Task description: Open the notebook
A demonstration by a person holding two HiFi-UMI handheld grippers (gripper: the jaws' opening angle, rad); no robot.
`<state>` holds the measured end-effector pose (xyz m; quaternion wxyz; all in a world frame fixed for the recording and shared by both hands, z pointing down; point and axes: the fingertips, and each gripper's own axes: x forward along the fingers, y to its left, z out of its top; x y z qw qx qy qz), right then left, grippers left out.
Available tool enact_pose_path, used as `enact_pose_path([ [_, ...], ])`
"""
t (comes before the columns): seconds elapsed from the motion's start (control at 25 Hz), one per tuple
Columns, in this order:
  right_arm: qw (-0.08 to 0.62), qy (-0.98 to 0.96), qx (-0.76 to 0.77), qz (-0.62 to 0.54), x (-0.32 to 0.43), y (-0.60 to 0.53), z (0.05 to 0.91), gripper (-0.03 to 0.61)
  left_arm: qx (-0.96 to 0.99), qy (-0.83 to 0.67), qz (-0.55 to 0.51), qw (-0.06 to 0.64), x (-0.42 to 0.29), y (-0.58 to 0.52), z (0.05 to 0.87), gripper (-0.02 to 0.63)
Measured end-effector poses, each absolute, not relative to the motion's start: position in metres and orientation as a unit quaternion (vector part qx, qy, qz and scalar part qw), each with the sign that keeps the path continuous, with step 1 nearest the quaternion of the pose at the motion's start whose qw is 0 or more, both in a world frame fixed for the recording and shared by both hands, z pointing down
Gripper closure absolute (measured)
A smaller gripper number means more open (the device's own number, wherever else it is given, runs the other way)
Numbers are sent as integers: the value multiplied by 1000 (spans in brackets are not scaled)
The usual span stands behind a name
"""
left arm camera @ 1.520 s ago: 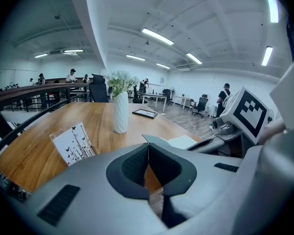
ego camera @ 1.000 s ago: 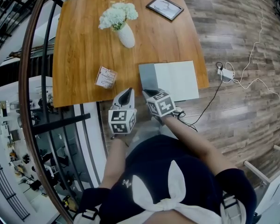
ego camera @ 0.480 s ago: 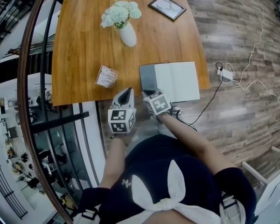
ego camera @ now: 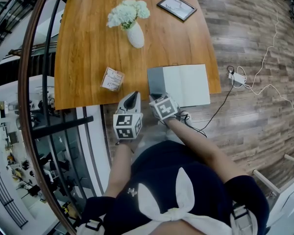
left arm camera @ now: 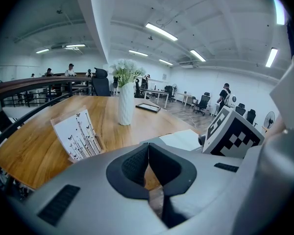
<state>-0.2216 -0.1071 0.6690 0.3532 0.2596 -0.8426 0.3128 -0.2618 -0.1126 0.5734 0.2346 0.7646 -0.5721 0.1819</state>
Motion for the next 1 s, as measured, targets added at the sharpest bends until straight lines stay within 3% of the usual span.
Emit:
enact_pose_path([
  [0.28,296,-868,263,299,-217,-118,647,499,764,-574,177,233,-261,-112,569,594],
  [0.52,226,-873,314,296,-179,-139,605,497,766,-575,166,235,-257,-113,565,594],
  [0.84,160,-890,359,230,-131,-142,547,578,780,-567,141,224,-229,-116,542,594],
  [1.0,156,-898,355,207,-115,-137,529,580,785,-563,132,220,-213,-118,530,594],
])
